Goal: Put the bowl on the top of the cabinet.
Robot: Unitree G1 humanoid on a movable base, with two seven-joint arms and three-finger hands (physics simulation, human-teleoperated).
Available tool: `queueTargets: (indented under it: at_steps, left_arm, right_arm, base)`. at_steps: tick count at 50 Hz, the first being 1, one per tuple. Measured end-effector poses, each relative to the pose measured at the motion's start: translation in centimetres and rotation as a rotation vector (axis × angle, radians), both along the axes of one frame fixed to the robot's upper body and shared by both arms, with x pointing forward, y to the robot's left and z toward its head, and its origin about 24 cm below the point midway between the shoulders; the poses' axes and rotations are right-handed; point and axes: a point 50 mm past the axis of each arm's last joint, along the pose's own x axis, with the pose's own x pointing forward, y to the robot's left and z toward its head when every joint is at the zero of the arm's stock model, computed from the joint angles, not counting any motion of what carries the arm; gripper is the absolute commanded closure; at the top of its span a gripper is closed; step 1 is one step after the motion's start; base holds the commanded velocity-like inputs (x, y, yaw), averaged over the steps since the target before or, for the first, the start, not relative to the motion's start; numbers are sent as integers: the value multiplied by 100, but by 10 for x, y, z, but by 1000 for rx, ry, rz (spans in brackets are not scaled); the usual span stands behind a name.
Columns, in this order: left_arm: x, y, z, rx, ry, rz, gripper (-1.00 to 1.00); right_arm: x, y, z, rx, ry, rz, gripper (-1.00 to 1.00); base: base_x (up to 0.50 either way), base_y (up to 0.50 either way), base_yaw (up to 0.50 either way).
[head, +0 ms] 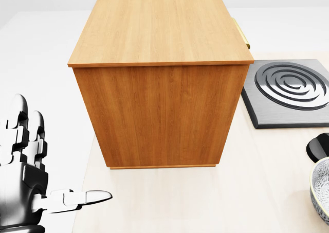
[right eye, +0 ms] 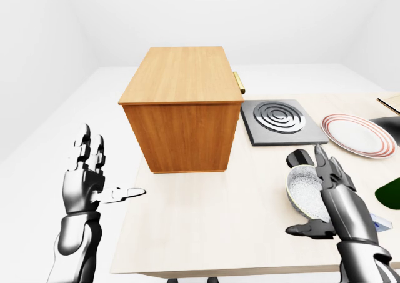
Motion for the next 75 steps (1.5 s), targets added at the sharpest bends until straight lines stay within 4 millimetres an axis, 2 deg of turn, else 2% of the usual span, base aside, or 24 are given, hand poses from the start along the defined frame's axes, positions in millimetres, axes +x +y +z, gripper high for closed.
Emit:
queueTargets:
  at_steps: [27, 75]
  left_arm:
    - [0, -1, -3, 4, 12, -6, -100]
    - [5, -1, -7, 3, 29, 1, -100]
  right_arm:
    - [-8, -14, -37, 13, 184, -97, -100]
    - [-3, -32, -97, -65, 389, -183, -100]
  base:
    - [0, 0, 0]
    - [0, 0, 0]
